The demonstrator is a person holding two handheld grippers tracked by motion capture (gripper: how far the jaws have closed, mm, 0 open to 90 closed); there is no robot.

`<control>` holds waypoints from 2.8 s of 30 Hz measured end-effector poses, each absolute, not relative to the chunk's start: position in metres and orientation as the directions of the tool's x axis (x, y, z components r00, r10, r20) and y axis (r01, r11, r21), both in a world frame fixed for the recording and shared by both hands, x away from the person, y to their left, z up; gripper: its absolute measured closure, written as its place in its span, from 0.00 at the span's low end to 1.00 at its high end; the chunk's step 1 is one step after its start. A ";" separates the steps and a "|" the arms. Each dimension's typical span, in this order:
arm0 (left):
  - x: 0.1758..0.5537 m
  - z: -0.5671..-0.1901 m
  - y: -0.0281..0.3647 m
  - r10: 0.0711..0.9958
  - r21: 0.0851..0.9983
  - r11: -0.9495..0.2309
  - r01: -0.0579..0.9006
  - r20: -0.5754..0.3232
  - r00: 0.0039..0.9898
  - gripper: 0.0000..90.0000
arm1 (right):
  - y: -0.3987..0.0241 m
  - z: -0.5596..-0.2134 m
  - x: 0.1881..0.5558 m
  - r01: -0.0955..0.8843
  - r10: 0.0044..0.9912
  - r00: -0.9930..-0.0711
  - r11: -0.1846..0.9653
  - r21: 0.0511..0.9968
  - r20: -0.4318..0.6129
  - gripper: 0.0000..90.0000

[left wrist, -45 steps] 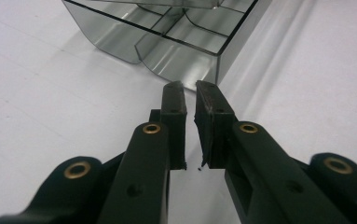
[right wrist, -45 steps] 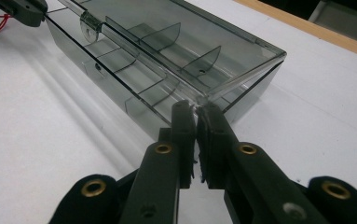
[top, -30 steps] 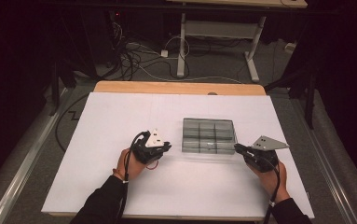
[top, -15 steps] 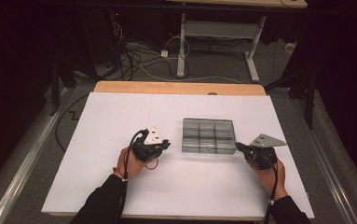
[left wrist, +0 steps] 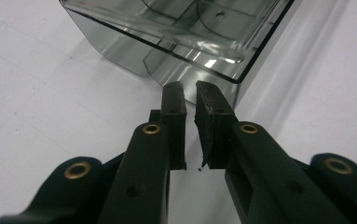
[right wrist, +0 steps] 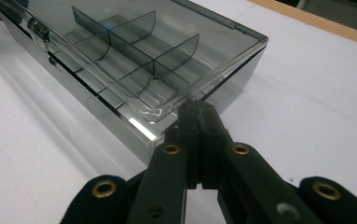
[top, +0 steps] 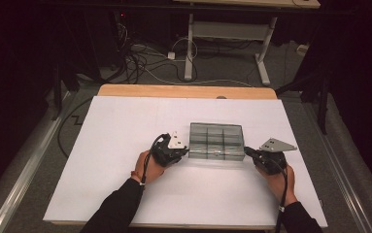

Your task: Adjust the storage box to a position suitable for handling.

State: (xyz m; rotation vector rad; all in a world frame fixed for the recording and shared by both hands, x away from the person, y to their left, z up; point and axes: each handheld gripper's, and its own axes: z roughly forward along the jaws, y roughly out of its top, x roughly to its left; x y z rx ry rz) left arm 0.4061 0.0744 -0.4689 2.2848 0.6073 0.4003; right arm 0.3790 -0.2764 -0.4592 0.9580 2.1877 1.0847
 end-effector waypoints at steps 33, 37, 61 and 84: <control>0.411 -0.472 0.094 0.546 0.704 -0.630 0.328 0.101 0.832 0.88 | -0.255 -0.460 0.394 0.384 0.771 -0.628 0.429 0.818 -0.110 1.00; 0.408 -0.471 0.102 0.551 0.703 -0.630 0.330 0.106 0.827 0.89 | -0.248 -0.459 0.394 0.374 0.761 -0.636 0.450 0.811 -0.129 1.00; 0.393 -0.475 0.131 0.593 0.713 -0.606 0.352 0.110 0.797 0.88 | -0.220 -0.459 0.400 0.342 0.707 -0.694 0.492 0.800 -0.138 1.00; 0.393 -0.476 0.131 0.611 0.712 -0.601 0.362 0.118 0.783 0.88 | -0.221 -0.459 0.399 0.345 0.692 -0.714 0.486 0.803 -0.112 1.00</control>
